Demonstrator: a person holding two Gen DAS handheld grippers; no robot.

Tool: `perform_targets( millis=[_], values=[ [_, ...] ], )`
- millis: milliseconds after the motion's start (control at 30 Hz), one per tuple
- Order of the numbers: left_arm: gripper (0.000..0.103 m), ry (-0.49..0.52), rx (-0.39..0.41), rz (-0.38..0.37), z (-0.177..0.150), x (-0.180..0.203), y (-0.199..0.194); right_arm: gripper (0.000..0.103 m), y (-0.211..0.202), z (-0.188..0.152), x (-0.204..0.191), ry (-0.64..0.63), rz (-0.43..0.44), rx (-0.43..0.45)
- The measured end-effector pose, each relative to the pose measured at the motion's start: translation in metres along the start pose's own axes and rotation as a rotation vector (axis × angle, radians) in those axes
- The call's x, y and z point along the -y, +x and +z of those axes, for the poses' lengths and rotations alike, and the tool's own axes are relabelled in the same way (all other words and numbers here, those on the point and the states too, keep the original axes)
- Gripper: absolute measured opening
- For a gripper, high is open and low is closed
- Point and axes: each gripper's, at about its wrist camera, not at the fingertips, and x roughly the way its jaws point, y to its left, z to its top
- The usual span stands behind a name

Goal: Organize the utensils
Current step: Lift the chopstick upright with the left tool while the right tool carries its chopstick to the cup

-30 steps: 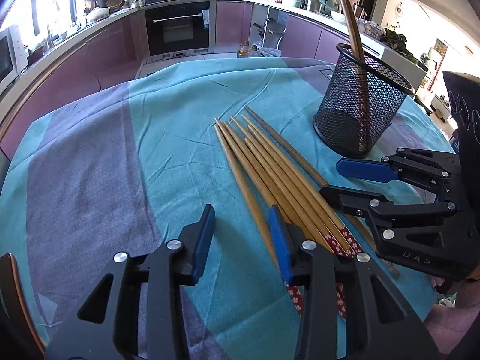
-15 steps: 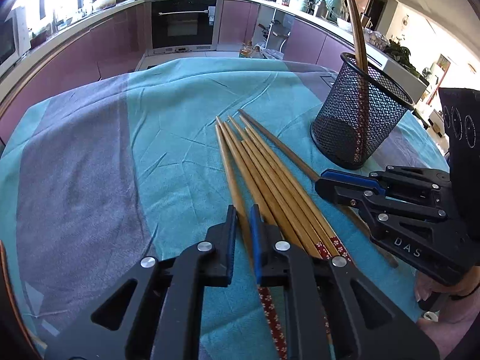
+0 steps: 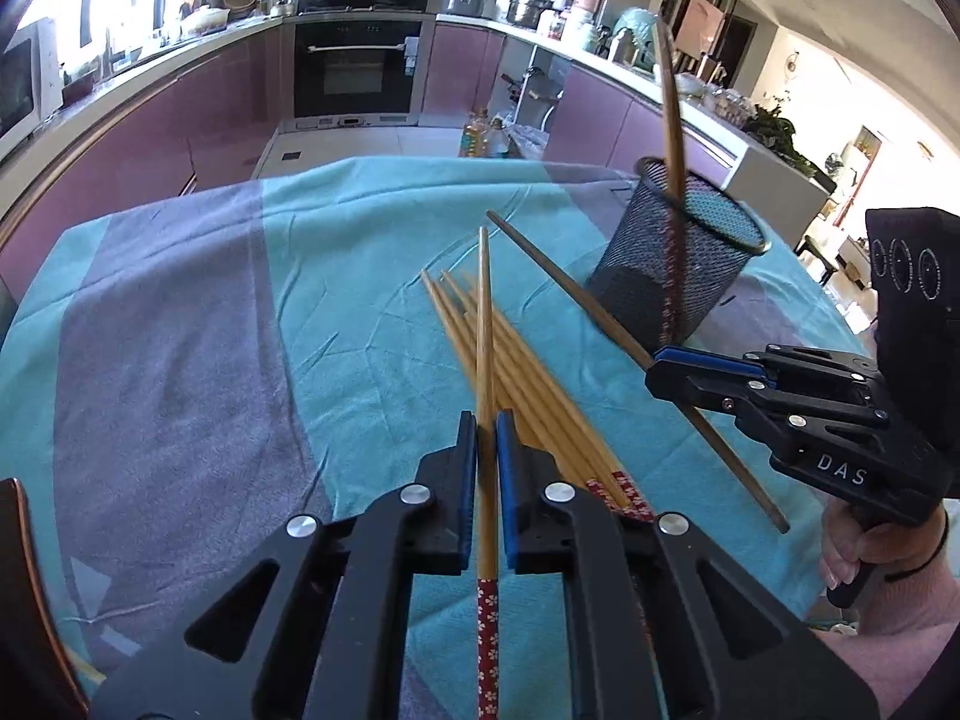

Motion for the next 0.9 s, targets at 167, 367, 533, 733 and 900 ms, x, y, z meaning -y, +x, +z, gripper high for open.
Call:
perform_targets(
  millis=[167,367,533,733,900],
  values=[
    [0.008,0.019,0.053,-0.074,0.011,0.008,-0.026,0.006,-0.022,0.008,0.002,0.007,0.056,0.059],
    [0.007,0.036,0.127,-0.143,0.027,0.015,-0.059,0.006,-0.046,0.013,0.010,0.013,0.106,0.119],
    [0.007,0.050,0.172,-0.176,0.038,0.023,-0.079,0.006,-0.053,0.013,0.014,0.027,0.154,0.134],
    [0.007,0.049,0.184,-0.199,0.043,0.029,-0.089,0.006,-0.058,0.017,0.018,0.047,0.237,0.160],
    [0.007,0.037,0.179,-0.216,0.049,0.029,-0.082,0.006,-0.061,0.014,0.013,0.020,0.261,0.166]
  ],
)
